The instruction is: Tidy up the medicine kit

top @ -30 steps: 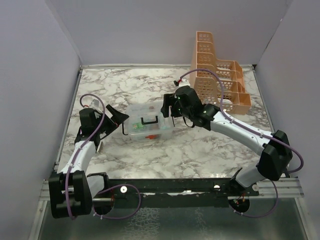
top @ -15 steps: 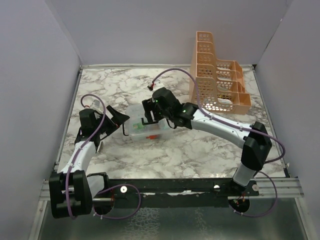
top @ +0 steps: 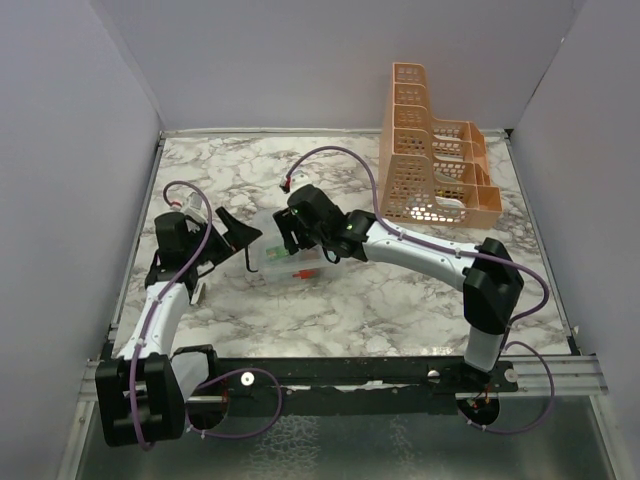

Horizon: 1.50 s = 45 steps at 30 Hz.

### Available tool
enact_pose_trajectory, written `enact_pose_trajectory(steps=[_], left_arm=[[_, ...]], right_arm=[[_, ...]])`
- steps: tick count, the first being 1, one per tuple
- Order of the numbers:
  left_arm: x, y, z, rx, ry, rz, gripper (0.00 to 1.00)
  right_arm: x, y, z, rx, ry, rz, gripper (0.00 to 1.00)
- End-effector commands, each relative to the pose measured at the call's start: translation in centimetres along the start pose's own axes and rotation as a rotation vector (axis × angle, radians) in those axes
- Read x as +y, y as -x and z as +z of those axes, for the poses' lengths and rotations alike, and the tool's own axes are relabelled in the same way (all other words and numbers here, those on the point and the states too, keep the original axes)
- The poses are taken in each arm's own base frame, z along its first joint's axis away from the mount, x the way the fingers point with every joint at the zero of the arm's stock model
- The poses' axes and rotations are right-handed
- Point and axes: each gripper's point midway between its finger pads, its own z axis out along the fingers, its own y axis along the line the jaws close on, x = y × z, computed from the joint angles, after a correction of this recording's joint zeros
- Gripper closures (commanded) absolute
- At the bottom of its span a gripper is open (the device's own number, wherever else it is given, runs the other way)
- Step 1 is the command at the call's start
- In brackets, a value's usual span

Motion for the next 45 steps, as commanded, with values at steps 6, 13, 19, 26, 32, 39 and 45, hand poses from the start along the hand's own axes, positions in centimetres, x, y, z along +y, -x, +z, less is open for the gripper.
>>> enact_pose_trajectory(steps=[6,13,19,26,32,39,45], left_arm=[[2.6,-2.3,0.8,0.061,0.054,-0.049,0.01],[2.2,-3.8,1.4,0.122,-0.021,-0.135,0.05],[3.1,-3.7,1.2,0.116,0.049,-0.128,0.23],[3.4,-3.0,0.7,0.123,0.106,-0.077,0.35],[2.0,-3.1,0.6,0.155,0.049,-0.074,0.48],[2.7,-2.7,0.1,0.147,0.110,-0.040,0.56],[3.0,-2.5,-0.3,0.149,0.143,-0.009,0.58]], right_arm=[[-0.3,-2.8,1.6,0.089,-0.030,0.006,0.34],[0.2,-3.3,1.8,0.104,-0.011,0.003,0.34],[0.2,-3.4,1.8,0.106,-0.008,0.010,0.35],[0.0,-3.3,1.7,0.100,-0.021,0.021,0.35],[-0.3,-3.4,1.8,0.103,-0.038,0.024,0.36],[-0.2,-3.7,1.9,0.109,-0.038,0.031,0.36],[-0.4,-3.7,1.8,0.110,-0.044,0.033,0.36]])
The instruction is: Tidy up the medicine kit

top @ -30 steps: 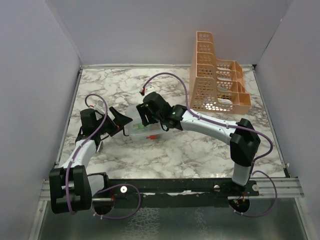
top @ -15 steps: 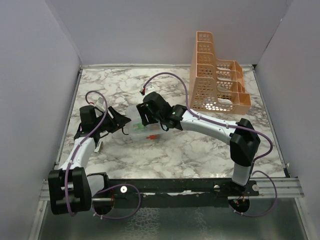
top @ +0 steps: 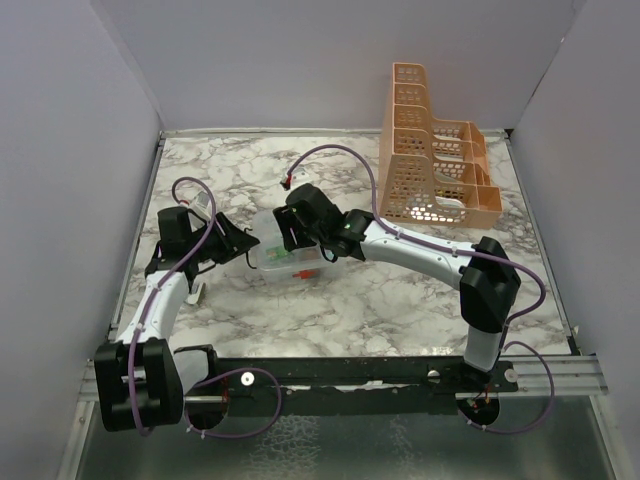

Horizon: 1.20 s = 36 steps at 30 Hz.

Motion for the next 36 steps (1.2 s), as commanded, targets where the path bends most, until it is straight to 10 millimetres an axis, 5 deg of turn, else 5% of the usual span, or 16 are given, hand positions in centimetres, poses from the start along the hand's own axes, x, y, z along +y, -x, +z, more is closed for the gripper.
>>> enact_pose_trajectory(steps=[1,14,36], left_arm=[[2.5,-0.9,-0.6,0.023,0.135,0.024,0.58],[2.4,-0.2,-1.1,-0.006,0.160,0.056,0.64],[-1.8,-0.5,-0.8,0.003,0.037,0.128,0.61]], right_arm=[[-0.6,-4.1,1.1,0.126,-0.035,-0.007,0.37],[-0.5,-4.3,1.2,0.131,-0.029,0.001,0.37],[-0.3,-4.9,1.5,0.148,-0.028,0.015,0.38]])
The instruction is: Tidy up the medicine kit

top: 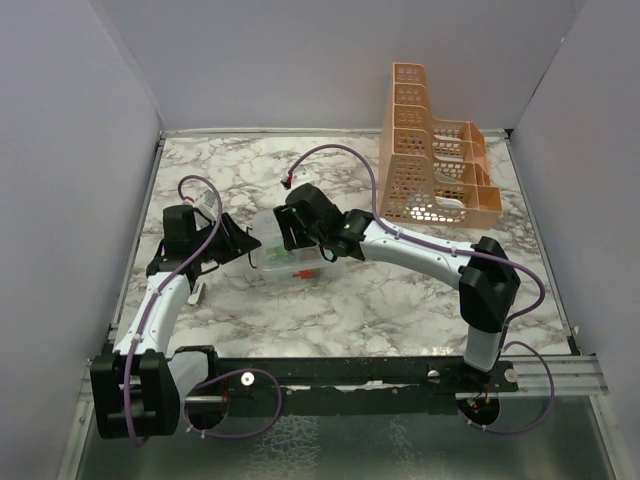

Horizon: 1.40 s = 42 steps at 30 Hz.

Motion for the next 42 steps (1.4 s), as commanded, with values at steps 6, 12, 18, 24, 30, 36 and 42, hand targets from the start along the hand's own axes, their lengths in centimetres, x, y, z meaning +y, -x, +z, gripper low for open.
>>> enact_pose_trajectory(steps=[6,12,18,24,30,36,42], left_arm=[[-0.1,0.1,-0.2,-0.027,0.112,0.091,0.66],[0.6,-1.1,0.8,0.028,0.209,0.145,0.75],[1.0,-0.8,0.7,0.018,0.265,0.177,0.81],[0.7,-0.6,0.8,0.018,0.261,0.176,0.89],[0.2,0.4,0.3,0.012,0.277,0.204,0.72],[-2.4,3.5,-1.2,-0.045,0.271,0.273,0.39],[-4.8,5.4,-3.7,-0.130,0.236,0.364,0.26]], right_arm=[[-0.6,-5.2,1.4,0.156,-0.028,-0.007,0.39],[-0.6,-5.3,1.5,0.159,-0.028,-0.008,0.39],[-0.6,-5.3,1.5,0.158,-0.030,-0.001,0.39],[-0.3,-4.7,1.2,0.143,-0.023,0.030,0.39],[0.0,-2.5,0.6,0.093,-0.021,0.061,0.41],[-0.5,2.8,-2.3,-0.037,-0.046,0.084,0.41],[-3.0,4.5,-6.6,-0.126,-0.103,0.114,0.39]])
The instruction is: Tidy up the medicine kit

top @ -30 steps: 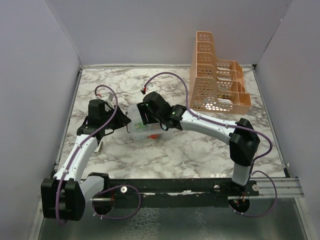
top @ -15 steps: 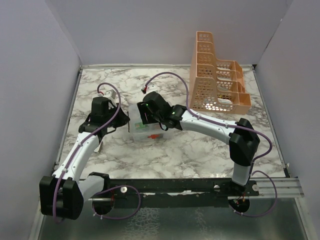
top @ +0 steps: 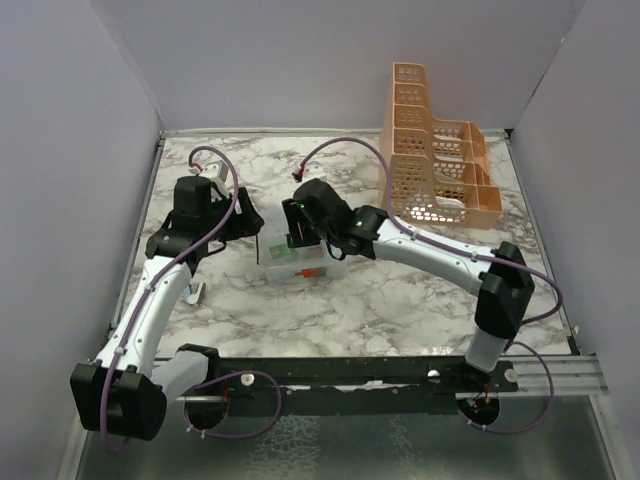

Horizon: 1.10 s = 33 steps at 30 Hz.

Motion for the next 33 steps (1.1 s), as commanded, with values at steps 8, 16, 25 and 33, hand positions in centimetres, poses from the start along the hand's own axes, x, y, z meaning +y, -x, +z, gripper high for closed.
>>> enact_pose_trajectory(steps=[8,16,25,33], left_arm=[[-2.0,2.1,-6.7,-0.207,-0.080,0.219,0.11],[-1.5,4.9,-12.0,-0.457,0.001,0.196,0.09],[-2.9,8.1,-18.1,-0.611,0.021,0.259,0.05],[-3.2,8.8,-20.0,-0.656,0.028,0.268,0.01]], right_arm=[[-9.9,-0.3,-12.5,-0.185,-0.213,0.081,0.36],[-17.9,-0.9,-23.0,-0.384,-0.378,0.196,0.34],[-21.8,2.0,-32.0,-0.626,-0.386,0.241,0.07],[-22.3,2.8,-33.6,-0.639,-0.397,0.253,0.03]])
